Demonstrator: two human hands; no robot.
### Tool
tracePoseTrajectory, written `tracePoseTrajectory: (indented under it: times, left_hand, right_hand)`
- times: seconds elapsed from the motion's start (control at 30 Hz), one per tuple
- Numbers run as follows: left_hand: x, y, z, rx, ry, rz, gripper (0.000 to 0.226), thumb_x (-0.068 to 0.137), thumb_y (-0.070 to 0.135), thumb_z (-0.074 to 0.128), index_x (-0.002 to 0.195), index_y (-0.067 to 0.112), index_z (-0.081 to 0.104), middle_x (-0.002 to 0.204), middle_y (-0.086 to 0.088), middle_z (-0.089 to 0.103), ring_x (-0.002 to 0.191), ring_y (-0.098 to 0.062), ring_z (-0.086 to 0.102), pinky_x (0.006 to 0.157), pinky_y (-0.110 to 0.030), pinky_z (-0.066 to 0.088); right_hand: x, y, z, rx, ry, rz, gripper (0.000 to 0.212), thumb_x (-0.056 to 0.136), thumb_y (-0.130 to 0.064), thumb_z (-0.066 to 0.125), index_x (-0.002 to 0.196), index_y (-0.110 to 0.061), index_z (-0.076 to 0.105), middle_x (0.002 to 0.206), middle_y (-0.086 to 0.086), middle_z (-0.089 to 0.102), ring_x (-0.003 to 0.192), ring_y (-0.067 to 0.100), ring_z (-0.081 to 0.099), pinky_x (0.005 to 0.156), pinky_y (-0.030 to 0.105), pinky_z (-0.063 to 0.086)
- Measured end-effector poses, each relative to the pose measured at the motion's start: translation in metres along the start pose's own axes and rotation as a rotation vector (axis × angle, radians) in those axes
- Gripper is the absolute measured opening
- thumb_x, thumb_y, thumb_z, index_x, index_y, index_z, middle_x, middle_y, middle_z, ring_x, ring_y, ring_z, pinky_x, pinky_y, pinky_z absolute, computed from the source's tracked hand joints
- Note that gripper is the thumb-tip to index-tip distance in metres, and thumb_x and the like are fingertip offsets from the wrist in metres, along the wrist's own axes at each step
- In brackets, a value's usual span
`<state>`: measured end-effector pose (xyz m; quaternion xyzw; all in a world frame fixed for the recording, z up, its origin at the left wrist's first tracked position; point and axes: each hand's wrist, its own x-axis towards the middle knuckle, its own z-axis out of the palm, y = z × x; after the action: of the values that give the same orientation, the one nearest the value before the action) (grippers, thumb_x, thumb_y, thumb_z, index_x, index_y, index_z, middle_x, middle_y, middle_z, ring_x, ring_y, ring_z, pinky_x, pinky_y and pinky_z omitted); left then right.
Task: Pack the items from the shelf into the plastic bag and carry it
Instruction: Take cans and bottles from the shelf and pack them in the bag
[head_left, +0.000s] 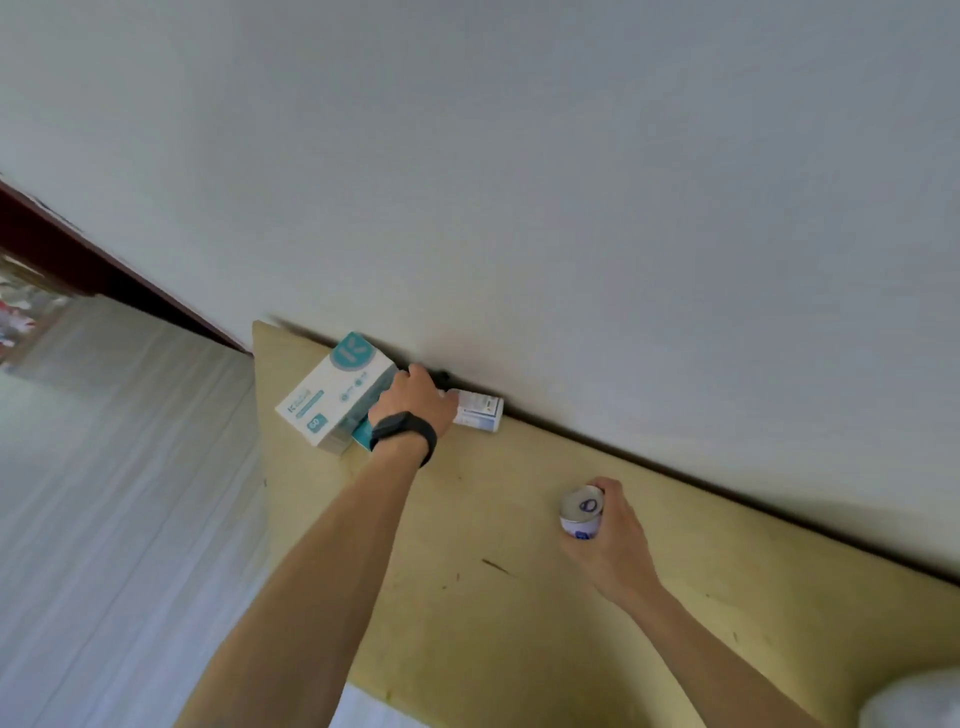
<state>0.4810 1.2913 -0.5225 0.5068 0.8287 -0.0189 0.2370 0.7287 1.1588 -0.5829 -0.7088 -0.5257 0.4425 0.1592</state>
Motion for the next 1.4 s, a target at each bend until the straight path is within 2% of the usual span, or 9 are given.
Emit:
tracePoseTrajectory:
  times: [0.3,0.57,0.67,0.77,0.83,0.93,1.1,1.3,1.4]
  left_hand:
    - [0.037,0.019,0.014,0.202,0.015,0.026,0.041,0.089,0.049,0.056,0.106,0.014,0.069,0.111,-0.015,0.069,0.101,-0.036,0.064,0.069,-0.034,0.041]
    - [0.035,0.014,0.003,0.197,0.035,0.085,0.026,0.087,0.038,0.055,0.088,0.015,0.066,0.083,-0.009,0.064,0.074,-0.032,0.059,0.062,-0.032,0.043]
    - [0.018,0.004,-0.015,-0.028,0.017,0.015,0.033,0.084,0.046,0.054,0.076,0.015,0.062,0.073,-0.004,0.063,0.066,-0.025,0.058,0.057,-0.03,0.045]
    - [-0.013,-0.01,-0.033,-0.56,-0.055,-0.049,0.021,0.087,0.037,0.058,0.085,0.02,0.069,0.07,0.005,0.071,0.062,-0.013,0.067,0.065,-0.031,0.054]
    - [-0.044,-0.018,-0.044,-0.903,-0.151,-0.074,0.013,0.092,0.027,0.06,0.1,0.02,0.069,0.076,0.009,0.075,0.06,-0.005,0.067,0.067,-0.029,0.05]
    - [-0.084,-0.027,-0.049,-1.235,-0.241,-0.083,0.016,0.095,0.023,0.059,0.108,0.018,0.067,0.096,0.001,0.077,0.079,-0.016,0.071,0.075,-0.032,0.049]
    - [-0.147,-0.012,-0.04,-1.387,-0.307,-0.056,0.024,0.095,0.019,0.058,0.117,0.012,0.065,0.111,-0.006,0.073,0.102,-0.024,0.07,0.094,-0.039,0.048]
    - [-0.215,0.04,-0.015,-1.453,-0.376,-0.017,0.019,0.091,0.019,0.061,0.108,0.017,0.069,0.108,-0.006,0.073,0.107,-0.028,0.068,0.09,-0.038,0.049]
    - [-0.249,0.077,0.003,-1.542,-0.498,-0.011,0.031,0.093,0.024,0.057,0.121,0.02,0.067,0.113,-0.004,0.07,0.104,-0.025,0.068,0.092,-0.04,0.051]
  right_hand:
    - [0.001,0.012,0.006,0.018,0.056,-0.057,0.057,0.068,-0.026,0.08,0.111,-0.035,0.044,0.102,-0.012,0.059,0.091,0.011,0.058,0.074,0.027,0.05]
    - [-0.001,0.015,0.011,-0.045,0.08,-0.11,0.054,0.068,-0.027,0.076,0.113,-0.03,0.048,0.101,-0.015,0.057,0.09,0.013,0.055,0.076,0.032,0.05]
    - [0.0,0.015,0.009,-0.086,0.049,-0.119,0.057,0.071,-0.029,0.078,0.119,-0.029,0.047,0.105,-0.014,0.058,0.093,0.012,0.054,0.077,0.03,0.05]
    - [0.004,0.014,0.005,-0.118,0.017,-0.13,0.059,0.073,-0.03,0.079,0.123,-0.029,0.046,0.108,-0.014,0.056,0.095,0.012,0.054,0.079,0.029,0.05]
    - [0.007,0.013,0.003,-0.151,-0.023,-0.134,0.063,0.074,-0.031,0.08,0.127,-0.026,0.046,0.111,-0.01,0.056,0.098,0.015,0.055,0.081,0.031,0.05]
    - [0.008,0.009,0.0,-0.177,-0.109,-0.13,0.069,0.073,-0.032,0.081,0.131,-0.026,0.043,0.114,-0.009,0.055,0.1,0.017,0.055,0.083,0.032,0.049]
    - [-0.024,0.001,-0.035,0.099,-0.18,0.031,0.058,0.073,-0.021,0.08,0.118,-0.024,0.044,0.098,0.0,0.066,0.076,0.015,0.068,0.056,0.022,0.052]
    - [-0.132,0.012,-0.138,0.557,-0.083,0.158,0.056,0.07,-0.009,0.087,0.112,-0.015,0.05,0.099,0.008,0.068,0.076,0.018,0.07,0.066,0.035,0.06]
    - [-0.193,0.028,-0.202,0.959,-0.068,0.256,0.083,0.049,-0.033,0.096,0.119,-0.013,0.057,0.115,0.014,0.071,0.092,0.028,0.071,0.071,0.043,0.06]
